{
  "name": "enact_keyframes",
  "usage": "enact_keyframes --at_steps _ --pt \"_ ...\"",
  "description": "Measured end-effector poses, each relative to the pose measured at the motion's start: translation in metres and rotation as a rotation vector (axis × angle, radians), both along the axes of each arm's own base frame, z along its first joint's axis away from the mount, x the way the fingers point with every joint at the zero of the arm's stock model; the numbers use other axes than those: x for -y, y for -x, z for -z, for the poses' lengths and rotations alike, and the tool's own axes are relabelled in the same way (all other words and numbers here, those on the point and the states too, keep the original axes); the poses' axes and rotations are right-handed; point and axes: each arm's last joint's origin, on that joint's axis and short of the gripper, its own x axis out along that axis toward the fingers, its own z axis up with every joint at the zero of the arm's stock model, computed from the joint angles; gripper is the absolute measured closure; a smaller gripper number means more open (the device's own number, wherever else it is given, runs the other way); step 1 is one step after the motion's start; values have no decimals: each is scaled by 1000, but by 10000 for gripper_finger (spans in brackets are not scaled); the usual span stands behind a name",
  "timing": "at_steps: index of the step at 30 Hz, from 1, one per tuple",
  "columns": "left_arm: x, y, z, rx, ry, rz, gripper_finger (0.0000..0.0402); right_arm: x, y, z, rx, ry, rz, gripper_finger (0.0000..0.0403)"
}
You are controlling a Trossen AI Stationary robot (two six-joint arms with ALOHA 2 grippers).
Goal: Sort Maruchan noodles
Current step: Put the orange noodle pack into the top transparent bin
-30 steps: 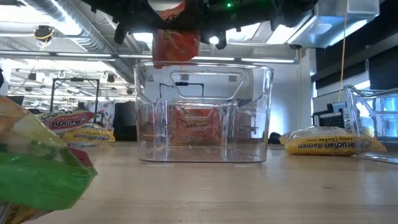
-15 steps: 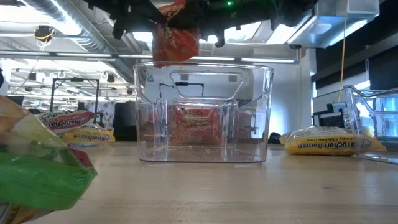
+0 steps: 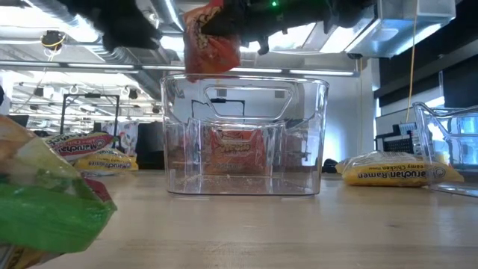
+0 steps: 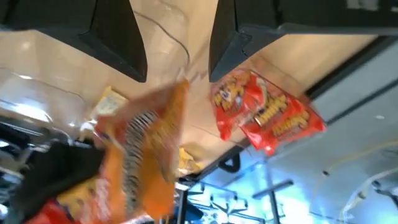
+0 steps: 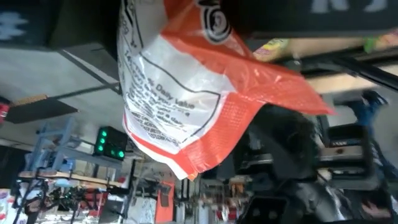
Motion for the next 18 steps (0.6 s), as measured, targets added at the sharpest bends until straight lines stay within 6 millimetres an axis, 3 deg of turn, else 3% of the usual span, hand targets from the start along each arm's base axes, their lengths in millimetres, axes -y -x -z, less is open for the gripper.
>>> enact_keyframes --at_steps 9,18 --pt "2 6 47 0 66 56 236 17 -12 -38 -300 59 3 281" --pt "2 8 63 -38 86 67 235 47 -1 -84 -543 31 -34 281"
